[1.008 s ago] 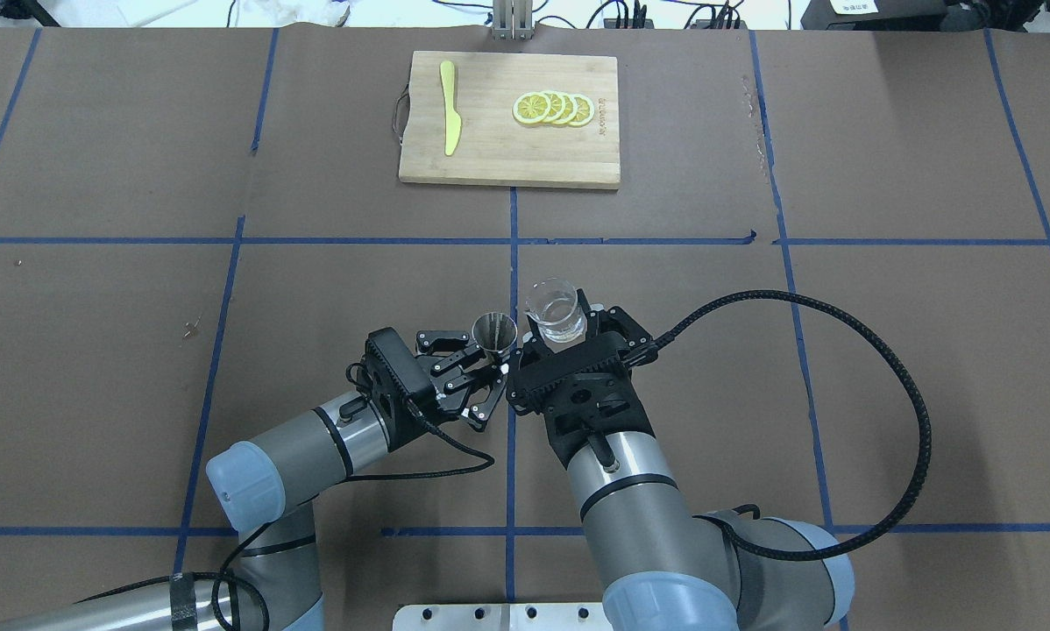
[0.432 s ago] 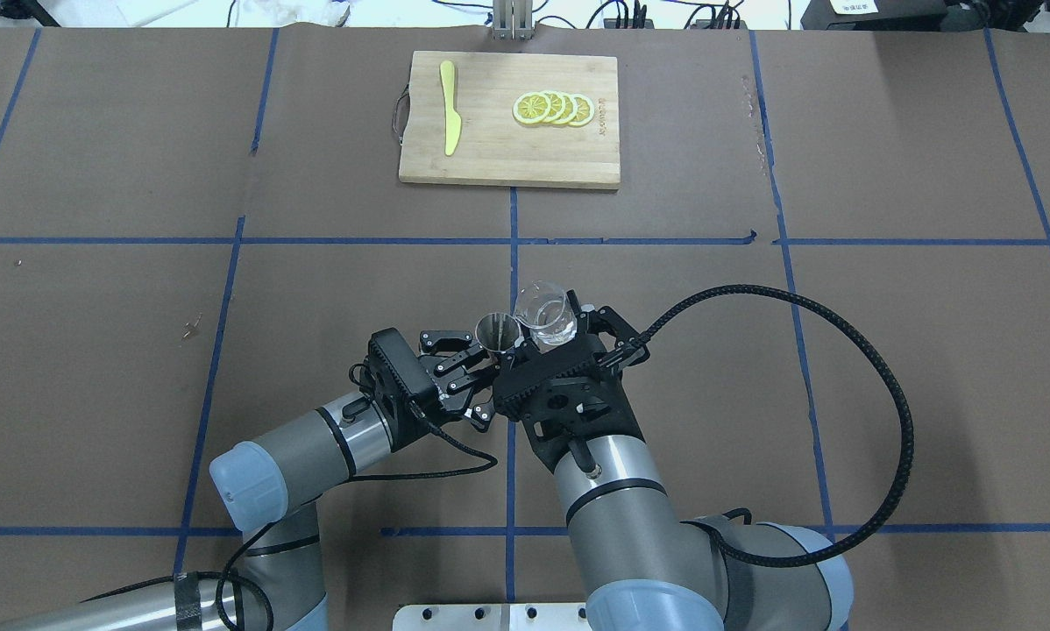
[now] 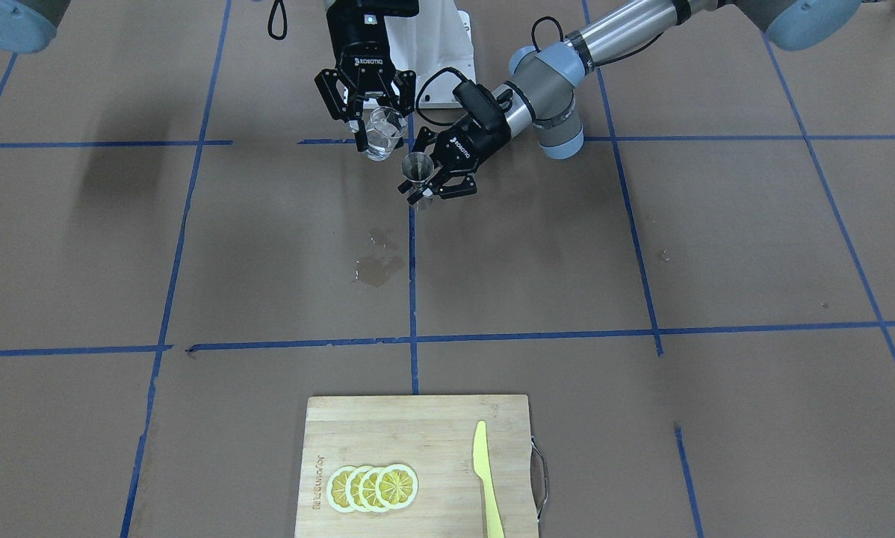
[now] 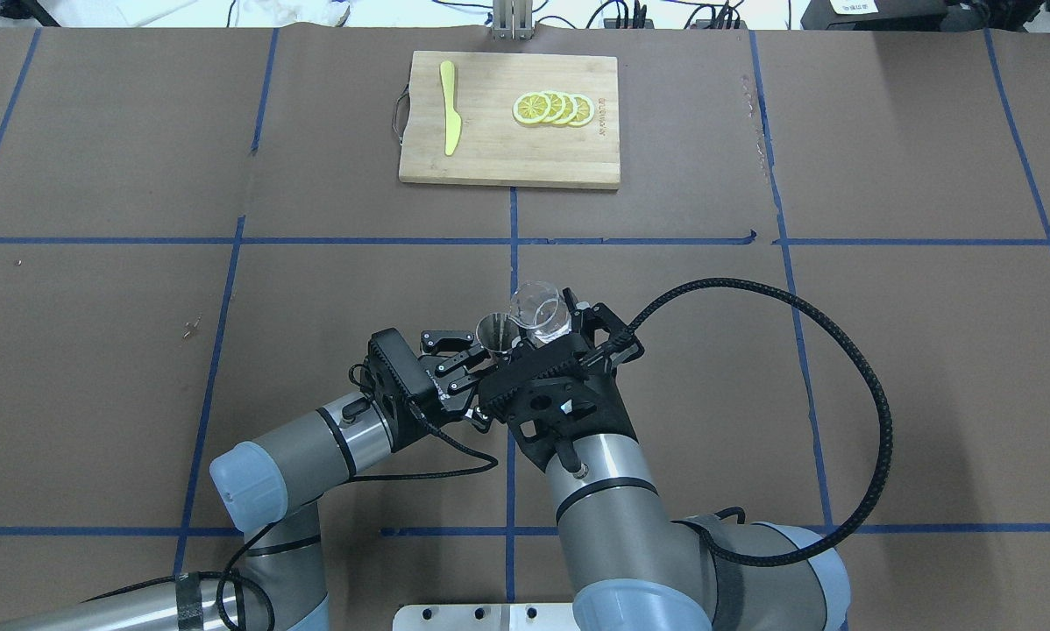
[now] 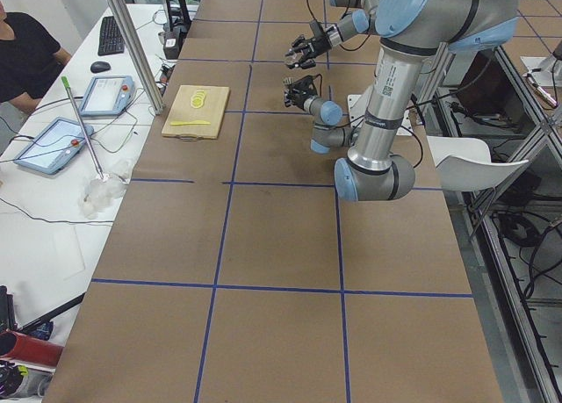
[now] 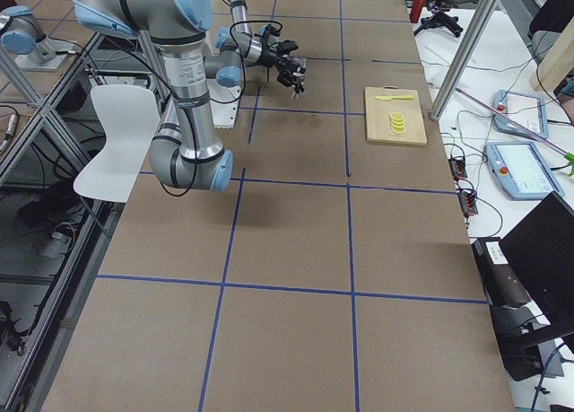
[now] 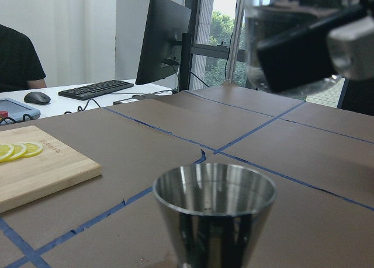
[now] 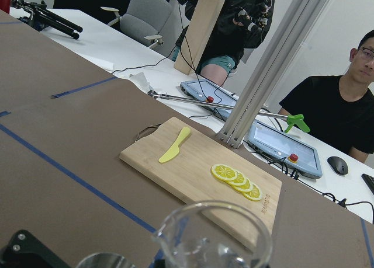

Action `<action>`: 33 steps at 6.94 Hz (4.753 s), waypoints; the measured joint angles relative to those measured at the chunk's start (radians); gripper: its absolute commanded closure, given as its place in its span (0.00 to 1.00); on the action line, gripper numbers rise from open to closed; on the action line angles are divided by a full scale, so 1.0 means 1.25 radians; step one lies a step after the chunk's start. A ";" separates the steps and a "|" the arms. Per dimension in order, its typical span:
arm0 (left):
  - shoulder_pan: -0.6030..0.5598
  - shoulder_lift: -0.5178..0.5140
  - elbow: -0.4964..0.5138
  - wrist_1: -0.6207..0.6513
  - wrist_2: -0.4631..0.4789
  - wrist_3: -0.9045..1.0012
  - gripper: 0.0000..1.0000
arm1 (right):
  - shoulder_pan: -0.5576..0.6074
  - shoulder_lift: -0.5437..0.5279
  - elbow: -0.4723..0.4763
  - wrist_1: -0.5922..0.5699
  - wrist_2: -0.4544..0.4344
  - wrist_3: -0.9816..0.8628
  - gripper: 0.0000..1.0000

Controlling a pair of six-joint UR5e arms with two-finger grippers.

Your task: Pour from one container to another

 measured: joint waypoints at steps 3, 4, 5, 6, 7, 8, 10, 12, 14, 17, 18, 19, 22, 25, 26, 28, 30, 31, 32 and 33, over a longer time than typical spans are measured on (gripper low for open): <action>0.001 -0.002 0.000 -0.002 0.000 0.000 1.00 | -0.001 0.007 0.000 -0.029 0.000 -0.035 1.00; 0.001 -0.003 0.000 -0.002 0.000 0.000 1.00 | -0.001 0.010 0.000 -0.039 0.000 -0.048 1.00; 0.000 -0.004 0.000 -0.002 0.000 0.000 1.00 | 0.000 0.015 0.001 -0.051 0.000 -0.065 1.00; 0.000 -0.004 0.000 -0.002 0.000 0.000 1.00 | 0.000 0.018 0.001 -0.063 0.000 -0.082 1.00; 0.000 -0.004 0.001 -0.003 0.000 0.000 1.00 | 0.001 0.019 0.001 -0.073 0.000 -0.102 1.00; 0.000 -0.004 0.000 -0.003 0.000 0.000 1.00 | 0.004 0.019 0.001 -0.079 0.000 -0.120 1.00; 0.001 -0.005 0.000 -0.003 0.000 0.000 1.00 | 0.010 0.020 0.001 -0.095 0.000 -0.156 1.00; 0.001 -0.005 0.000 -0.004 0.000 0.000 1.00 | 0.014 0.021 0.001 -0.104 -0.001 -0.191 1.00; 0.001 -0.005 0.001 -0.007 0.001 0.000 1.00 | 0.015 0.022 0.001 -0.105 -0.002 -0.215 1.00; 0.001 -0.004 0.001 -0.008 0.001 0.000 1.00 | 0.016 0.026 -0.002 -0.105 -0.005 -0.251 1.00; 0.001 -0.004 0.001 -0.008 0.001 0.000 1.00 | 0.016 0.034 -0.003 -0.105 -0.006 -0.263 1.00; 0.001 -0.004 0.001 -0.008 0.001 0.000 1.00 | 0.016 0.040 -0.005 -0.105 -0.007 -0.269 1.00; 0.002 -0.004 0.000 -0.015 0.001 0.000 1.00 | 0.016 0.049 -0.012 -0.110 -0.009 -0.297 1.00; 0.002 -0.005 0.000 -0.018 0.001 0.000 1.00 | 0.018 0.057 -0.013 -0.126 -0.009 -0.347 1.00; 0.003 -0.005 0.001 -0.018 0.001 0.000 1.00 | 0.020 0.058 -0.013 -0.130 -0.009 -0.368 1.00; 0.003 -0.005 0.001 -0.018 0.001 0.000 1.00 | 0.021 0.059 -0.013 -0.137 -0.010 -0.402 1.00; 0.003 -0.007 0.001 -0.018 0.000 0.000 1.00 | 0.021 0.059 -0.013 -0.138 -0.010 -0.421 1.00; 0.003 -0.008 0.001 -0.018 0.000 0.000 1.00 | 0.022 0.059 -0.013 -0.138 -0.012 -0.430 1.00; 0.003 -0.009 0.002 -0.018 0.000 0.000 1.00 | 0.022 0.059 -0.013 -0.139 -0.014 -0.442 1.00; 0.003 -0.009 0.002 -0.018 0.000 0.000 1.00 | 0.022 0.059 -0.012 -0.141 -0.018 -0.452 1.00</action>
